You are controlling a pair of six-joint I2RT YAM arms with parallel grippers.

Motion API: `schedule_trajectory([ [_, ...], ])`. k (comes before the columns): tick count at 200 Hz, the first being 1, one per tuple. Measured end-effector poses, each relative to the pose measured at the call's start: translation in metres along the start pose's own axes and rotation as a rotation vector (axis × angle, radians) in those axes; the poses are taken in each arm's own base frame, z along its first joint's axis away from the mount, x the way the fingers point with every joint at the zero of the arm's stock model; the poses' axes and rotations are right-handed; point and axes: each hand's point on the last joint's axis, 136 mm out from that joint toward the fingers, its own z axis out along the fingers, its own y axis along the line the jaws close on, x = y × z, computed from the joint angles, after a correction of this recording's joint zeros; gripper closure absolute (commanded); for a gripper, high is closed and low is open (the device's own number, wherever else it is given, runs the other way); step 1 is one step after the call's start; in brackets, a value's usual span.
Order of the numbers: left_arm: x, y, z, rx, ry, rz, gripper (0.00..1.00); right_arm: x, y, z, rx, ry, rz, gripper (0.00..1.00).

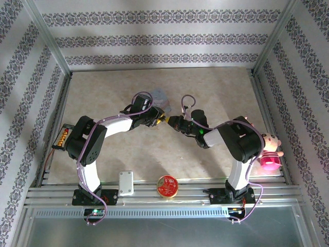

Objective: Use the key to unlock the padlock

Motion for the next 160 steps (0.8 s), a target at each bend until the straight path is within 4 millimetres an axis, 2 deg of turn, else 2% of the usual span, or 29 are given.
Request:
schedule_trajectory([
  [49, -0.003, 0.001, 0.000, -0.004, -0.011, -0.003, 1.00, -0.001, -0.001, 0.003, 0.020, 0.036, -0.077, 1.00],
  [126, 0.008, -0.007, 0.001, 0.021, 0.046, 0.002, 1.00, -0.005, 0.005, -0.007, 0.213, 0.078, -0.454, 1.00],
  [160, 0.009, -0.011, 0.001, 0.033, 0.049, 0.002, 1.00, -0.010, 0.005, -0.009, 0.192, 0.100, -0.473, 1.00],
])
